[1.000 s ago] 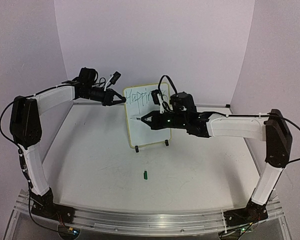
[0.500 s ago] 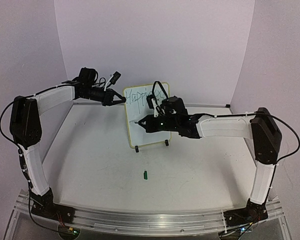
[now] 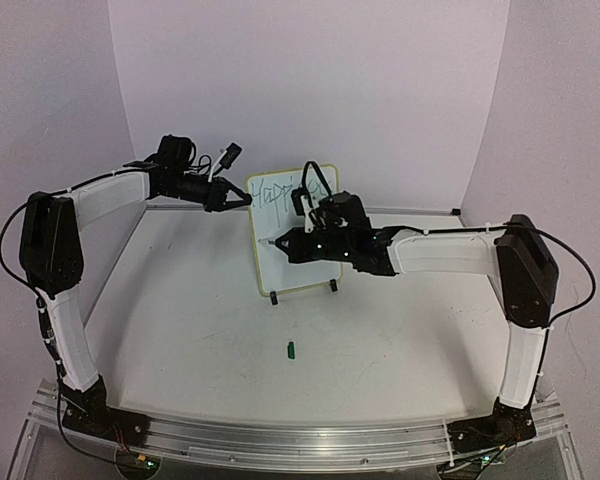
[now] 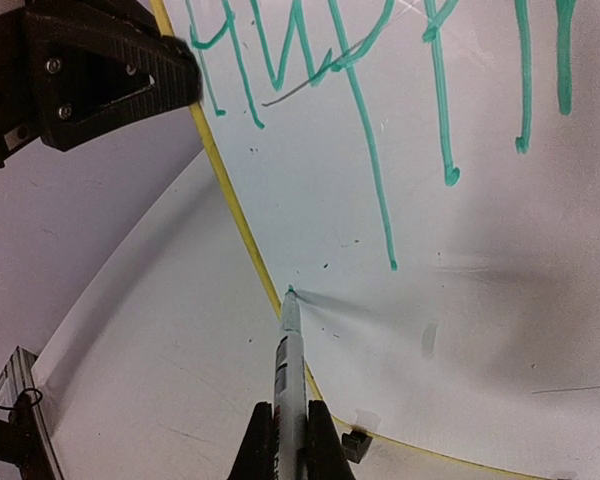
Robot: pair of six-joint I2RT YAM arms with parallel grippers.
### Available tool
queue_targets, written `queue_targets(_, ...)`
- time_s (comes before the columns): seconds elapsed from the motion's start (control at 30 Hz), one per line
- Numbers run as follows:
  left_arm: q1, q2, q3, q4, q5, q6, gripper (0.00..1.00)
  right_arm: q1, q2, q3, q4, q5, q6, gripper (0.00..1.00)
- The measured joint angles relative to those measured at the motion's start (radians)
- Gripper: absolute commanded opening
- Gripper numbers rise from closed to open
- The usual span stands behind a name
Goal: Write a sentence on the whiteboard
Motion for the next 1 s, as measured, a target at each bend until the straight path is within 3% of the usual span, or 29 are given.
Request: queue_targets(1.0,0.000,0.000,0.000,0.000,-0.002,0.001,0.00,0.002,-0.012,-0.029,-0.017,-0.067,-0.015,0.00)
